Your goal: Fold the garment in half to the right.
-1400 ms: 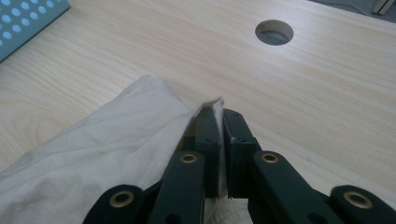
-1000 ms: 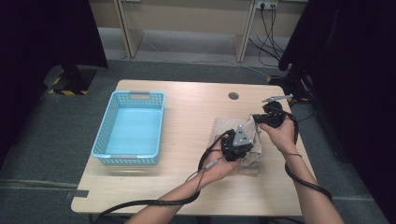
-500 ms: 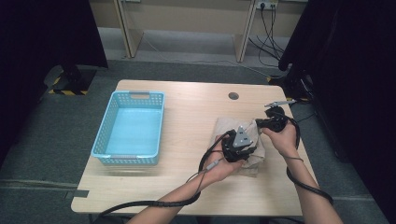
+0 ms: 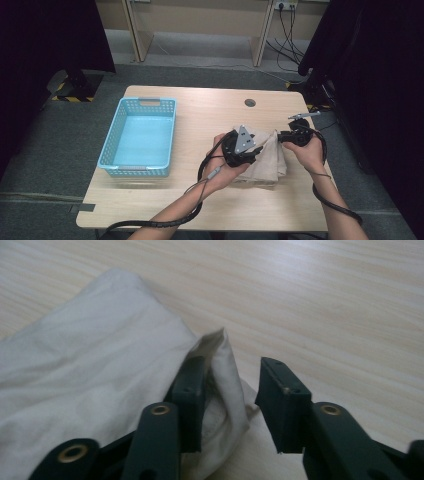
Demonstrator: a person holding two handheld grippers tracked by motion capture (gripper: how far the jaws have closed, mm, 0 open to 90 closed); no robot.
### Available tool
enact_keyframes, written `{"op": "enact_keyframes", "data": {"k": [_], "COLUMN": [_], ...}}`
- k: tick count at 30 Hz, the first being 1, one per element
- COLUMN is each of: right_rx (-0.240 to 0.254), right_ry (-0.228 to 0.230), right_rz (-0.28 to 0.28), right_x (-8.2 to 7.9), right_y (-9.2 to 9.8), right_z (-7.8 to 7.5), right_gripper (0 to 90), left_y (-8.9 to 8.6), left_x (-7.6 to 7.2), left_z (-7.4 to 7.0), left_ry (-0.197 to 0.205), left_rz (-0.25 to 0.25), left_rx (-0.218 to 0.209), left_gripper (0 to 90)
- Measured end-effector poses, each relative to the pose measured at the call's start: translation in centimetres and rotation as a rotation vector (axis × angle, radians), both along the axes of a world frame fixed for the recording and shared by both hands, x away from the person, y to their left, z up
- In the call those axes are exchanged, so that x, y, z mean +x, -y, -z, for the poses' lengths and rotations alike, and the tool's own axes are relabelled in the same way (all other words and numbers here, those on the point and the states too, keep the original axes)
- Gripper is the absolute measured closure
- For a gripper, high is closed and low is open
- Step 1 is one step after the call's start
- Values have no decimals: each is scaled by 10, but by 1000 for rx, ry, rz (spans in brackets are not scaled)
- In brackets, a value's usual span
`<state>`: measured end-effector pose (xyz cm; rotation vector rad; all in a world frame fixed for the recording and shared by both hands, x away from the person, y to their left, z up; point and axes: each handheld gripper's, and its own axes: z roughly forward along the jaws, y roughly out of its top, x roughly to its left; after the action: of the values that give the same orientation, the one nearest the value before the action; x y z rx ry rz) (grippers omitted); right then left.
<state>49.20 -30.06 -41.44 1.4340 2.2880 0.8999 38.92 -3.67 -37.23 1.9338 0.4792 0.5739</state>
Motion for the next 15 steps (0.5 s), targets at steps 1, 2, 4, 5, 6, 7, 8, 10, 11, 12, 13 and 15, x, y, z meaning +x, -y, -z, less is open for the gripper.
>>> {"op": "enact_keyframes", "data": {"k": [1,2,4,5,6,7,8,10,11,12,13,15], "right_rx": [-6,-14,-27,-32,-47,-59,-66,-99,-128,-130,-126,-136], "right_ry": [1,1,0,-1,-1,-6,-6,-13,-22,-21,-28,-21], "right_rz": [9,20,37,43,43,41,39,34,27,20,15,20], "right_x": [-2,-4,-10,-13,-16,-19,-21,-25,-26,-27,-29,-33], "right_y": [3,6,13,15,17,19,20,21,21,22,23,24], "right_z": [-2,-4,-10,-13,-16,-19,-23,-28,-30,-32,-33,-38], "right_gripper": [554,537,521,518,515,514,515,518,522,532,534,540], "left_y": [-9,-13,-22,-22,-30,-33,-36,-40,-40,-41,-42,-42], "left_x": [1,1,3,3,6,7,8,9,9,9,9,8], "left_z": [-2,-3,-3,-3,0,3,5,11,11,14,17,25], "left_ry": [-4,-7,-23,-23,-58,-72,-83,-107,-107,-115,-120,-139], "left_rz": [-18,-27,-40,-40,-43,-44,-46,-52,-52,-53,-53,-46], "left_rx": [0,2,5,5,12,20,22,22,22,20,20,27], "left_gripper": [530,526,517,511,503,495,492,491,491,491,491,488]}}
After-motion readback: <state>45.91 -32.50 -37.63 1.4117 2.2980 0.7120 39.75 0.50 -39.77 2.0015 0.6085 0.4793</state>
